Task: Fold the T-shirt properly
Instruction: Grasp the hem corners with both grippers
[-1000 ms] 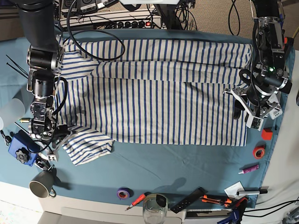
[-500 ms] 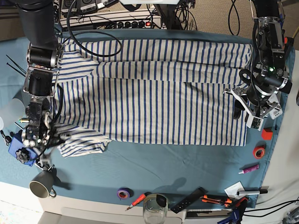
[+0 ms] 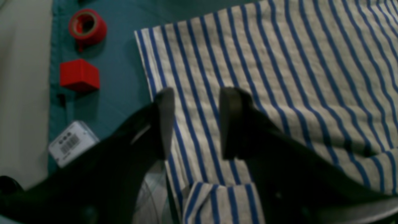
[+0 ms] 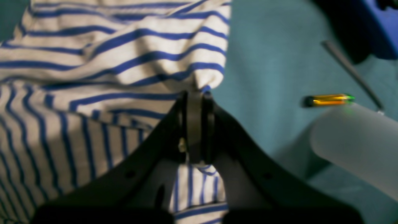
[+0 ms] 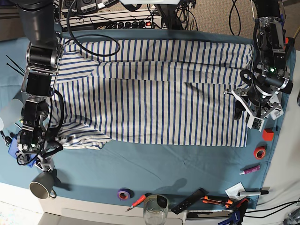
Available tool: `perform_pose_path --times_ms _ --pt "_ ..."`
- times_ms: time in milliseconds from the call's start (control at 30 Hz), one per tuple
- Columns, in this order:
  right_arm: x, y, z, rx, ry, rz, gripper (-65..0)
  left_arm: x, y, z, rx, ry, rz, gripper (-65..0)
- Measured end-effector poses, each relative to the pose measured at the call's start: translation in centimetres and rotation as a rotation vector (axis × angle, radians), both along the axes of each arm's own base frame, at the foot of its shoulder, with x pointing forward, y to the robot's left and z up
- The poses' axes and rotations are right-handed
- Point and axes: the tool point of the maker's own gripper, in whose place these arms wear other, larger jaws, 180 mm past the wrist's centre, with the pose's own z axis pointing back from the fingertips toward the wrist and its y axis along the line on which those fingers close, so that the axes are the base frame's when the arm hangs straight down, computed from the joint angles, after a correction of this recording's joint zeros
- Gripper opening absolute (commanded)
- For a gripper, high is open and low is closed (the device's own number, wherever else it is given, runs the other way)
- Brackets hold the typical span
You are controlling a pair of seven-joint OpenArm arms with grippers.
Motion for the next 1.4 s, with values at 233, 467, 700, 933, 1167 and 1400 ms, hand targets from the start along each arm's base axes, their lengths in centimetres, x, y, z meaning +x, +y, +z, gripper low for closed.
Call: perform_pose_path --times_ms 233,467,700,933,1167,1400 --pt "-2.3 3.1 -3.0 0.168 0.048 0.107 -65.0 0.0 0.0 0.0 0.000 0.000 0.000 -39.8" --pt "-5.2 4.5 -4.1 0.153 0.044 0.187 -65.0 0.0 0.0 0.0 0.000 0.000 0.000 -39.8" --pt "-5.6 4.6 -4.0 0.130 0.039 0.206 -60.2 0.0 0.0 0.0 0.000 0.000 0.000 -39.8" --pt "-6.8 5.9 -5.0 0.204 0.055 0.226 -45.7 0.0 0.0 0.0 0.000 0.000 0.000 -39.8" --pt "-8.2 8.6 -2.9 0.181 -0.034 0.360 -45.7 0.0 0.0 0.0 0.000 0.000 0.000 -39.8" --pt "-10.5 10.2 -4.0 0.202 -0.008 0.390 -45.7 -0.4 0.0 -0.4 0.000 0.012 0.000 -39.8"
